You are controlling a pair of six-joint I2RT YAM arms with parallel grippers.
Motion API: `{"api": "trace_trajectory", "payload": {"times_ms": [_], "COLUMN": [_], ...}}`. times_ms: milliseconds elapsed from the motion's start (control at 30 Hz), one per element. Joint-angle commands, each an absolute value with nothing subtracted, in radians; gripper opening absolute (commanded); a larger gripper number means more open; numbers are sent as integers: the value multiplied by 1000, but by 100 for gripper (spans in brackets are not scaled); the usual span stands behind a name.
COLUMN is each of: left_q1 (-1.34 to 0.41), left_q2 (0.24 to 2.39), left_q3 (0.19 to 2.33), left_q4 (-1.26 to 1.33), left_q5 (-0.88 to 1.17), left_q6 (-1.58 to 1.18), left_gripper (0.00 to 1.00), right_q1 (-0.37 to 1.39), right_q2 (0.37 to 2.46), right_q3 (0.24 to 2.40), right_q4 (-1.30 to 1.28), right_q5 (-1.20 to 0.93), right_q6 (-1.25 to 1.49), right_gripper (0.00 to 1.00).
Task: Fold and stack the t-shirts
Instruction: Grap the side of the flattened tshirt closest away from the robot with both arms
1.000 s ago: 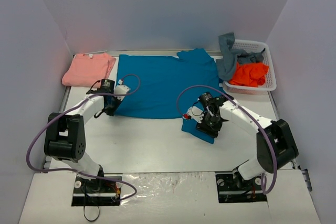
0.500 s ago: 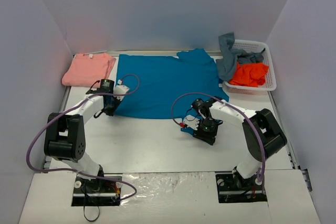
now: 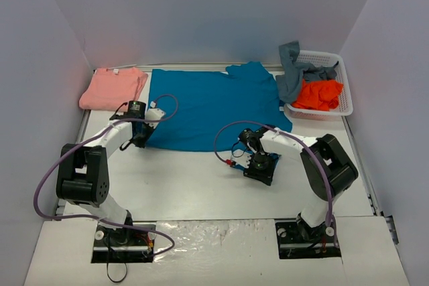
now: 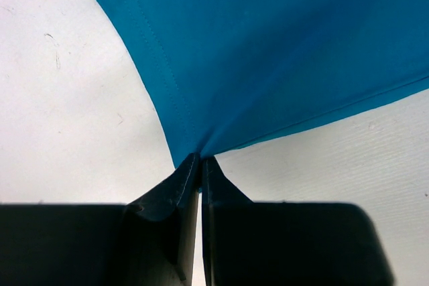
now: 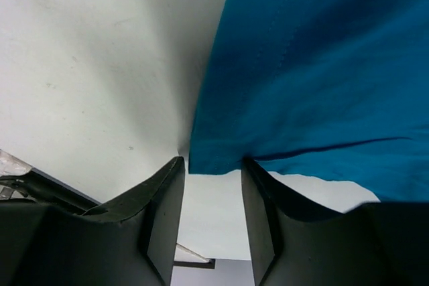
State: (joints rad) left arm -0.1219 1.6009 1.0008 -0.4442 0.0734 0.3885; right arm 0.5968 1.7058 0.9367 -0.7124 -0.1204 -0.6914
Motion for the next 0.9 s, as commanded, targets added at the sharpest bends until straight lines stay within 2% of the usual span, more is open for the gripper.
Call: {"api": "trace_trajectory", "payload": {"times_ms": [0,133,300,500,667,867], "left_q1": [-112,-112,-110,-110,-112,-113], "left_q2": [1574,1574,1568,1562,1531,1490], "left_q3": [1006,1006,999,1000,993,982], "left_q4": [-454,-453,-449,-453,-466,-495], "left_q5": [60,63,66,67,71,78], "left_q6": [379,379,379,385,403,433], "left_gripper": [2,2,2,2,2,2], "right_q1": [612,627,656,667,655,597], "right_q2": [1767,1802,1844,1826,1717,1576], "right_q3": [904,893,890,896,903,939], "right_q4": [-632,-586,-548,-560,-621,-748], "right_q5": [-80,-28,-15,-3,28,-44], "right_q6": [-657,-618,-591,-581,-589,-607], "right_gripper": [35,25,20,1,0,0]}}
